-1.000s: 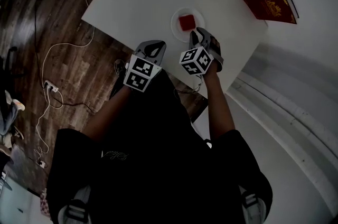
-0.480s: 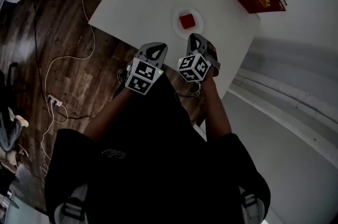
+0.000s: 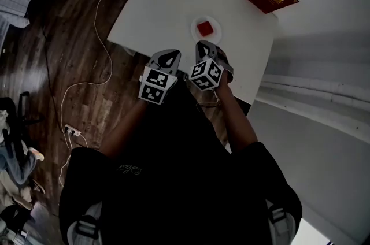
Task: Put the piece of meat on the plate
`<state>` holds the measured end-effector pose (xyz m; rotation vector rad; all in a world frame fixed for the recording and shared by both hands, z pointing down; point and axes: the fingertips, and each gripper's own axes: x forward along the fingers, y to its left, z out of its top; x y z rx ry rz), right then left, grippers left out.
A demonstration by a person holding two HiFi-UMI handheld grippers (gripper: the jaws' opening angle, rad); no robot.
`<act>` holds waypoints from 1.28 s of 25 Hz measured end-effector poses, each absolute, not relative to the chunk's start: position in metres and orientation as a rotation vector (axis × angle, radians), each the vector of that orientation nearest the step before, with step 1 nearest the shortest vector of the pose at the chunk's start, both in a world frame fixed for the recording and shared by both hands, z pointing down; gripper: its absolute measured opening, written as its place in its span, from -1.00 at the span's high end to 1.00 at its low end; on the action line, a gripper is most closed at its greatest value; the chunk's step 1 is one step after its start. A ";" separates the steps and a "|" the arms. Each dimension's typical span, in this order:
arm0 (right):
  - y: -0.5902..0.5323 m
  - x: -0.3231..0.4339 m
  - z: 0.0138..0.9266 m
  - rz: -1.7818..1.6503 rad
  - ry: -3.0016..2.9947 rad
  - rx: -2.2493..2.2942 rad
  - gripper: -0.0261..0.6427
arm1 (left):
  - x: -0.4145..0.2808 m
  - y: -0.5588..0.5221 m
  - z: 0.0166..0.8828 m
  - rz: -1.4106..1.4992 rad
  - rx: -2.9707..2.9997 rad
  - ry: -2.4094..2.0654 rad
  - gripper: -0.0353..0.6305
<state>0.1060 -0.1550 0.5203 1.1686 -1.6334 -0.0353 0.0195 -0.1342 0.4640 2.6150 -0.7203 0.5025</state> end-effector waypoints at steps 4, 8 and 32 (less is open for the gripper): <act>-0.137 0.105 0.511 0.017 -1.656 1.244 0.86 | 0.008 -0.124 0.465 0.476 2.596 -0.745 0.89; -0.120 0.106 0.501 0.140 -1.702 1.396 0.86 | -0.002 -0.111 0.474 0.496 2.578 -0.759 0.89; 0.046 0.222 0.332 -0.074 -2.029 1.898 0.86 | 0.168 0.007 0.388 0.395 2.780 -0.746 0.89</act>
